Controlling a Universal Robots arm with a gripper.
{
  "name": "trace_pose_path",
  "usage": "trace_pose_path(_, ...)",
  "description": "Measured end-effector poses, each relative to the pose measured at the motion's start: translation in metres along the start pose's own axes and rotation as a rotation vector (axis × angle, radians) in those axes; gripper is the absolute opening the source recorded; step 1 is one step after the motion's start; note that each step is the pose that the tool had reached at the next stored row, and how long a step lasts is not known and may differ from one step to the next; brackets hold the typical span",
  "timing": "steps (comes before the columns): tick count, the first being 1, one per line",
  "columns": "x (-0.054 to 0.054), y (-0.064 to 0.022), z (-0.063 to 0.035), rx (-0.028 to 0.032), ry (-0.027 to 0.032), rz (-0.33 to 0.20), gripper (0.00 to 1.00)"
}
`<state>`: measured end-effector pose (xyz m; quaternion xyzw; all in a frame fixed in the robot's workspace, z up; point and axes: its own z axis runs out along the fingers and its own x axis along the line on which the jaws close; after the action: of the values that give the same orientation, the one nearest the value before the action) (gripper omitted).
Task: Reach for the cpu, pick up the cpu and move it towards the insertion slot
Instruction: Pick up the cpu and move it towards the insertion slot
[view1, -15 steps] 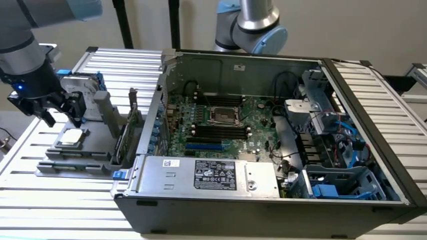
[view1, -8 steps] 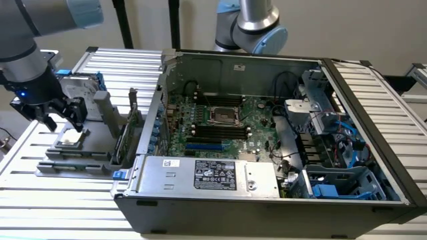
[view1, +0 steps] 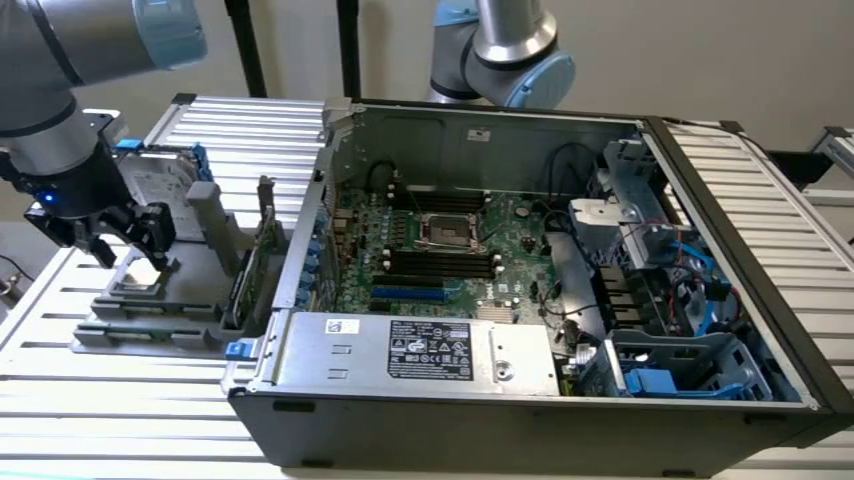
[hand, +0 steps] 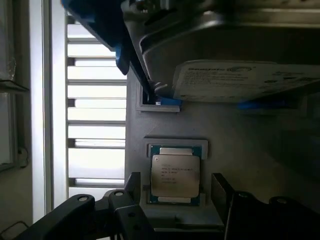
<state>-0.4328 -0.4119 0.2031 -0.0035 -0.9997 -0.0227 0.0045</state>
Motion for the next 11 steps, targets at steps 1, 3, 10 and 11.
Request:
trace_pose_path(1,0.0,0.0,0.0008,-0.0007,-0.0003,0.006,0.67)
trace_pose_path(3,0.0001,0.0,0.0022,-0.0026,-0.0007,0.017,0.67)
trace_pose_path(10,0.0,-0.0002,0.0066,-0.0038,-0.0014,0.027,0.67)
trace_pose_path(11,0.0,-0.0003,0.0073,-0.0038,-0.0014,0.027,0.67)
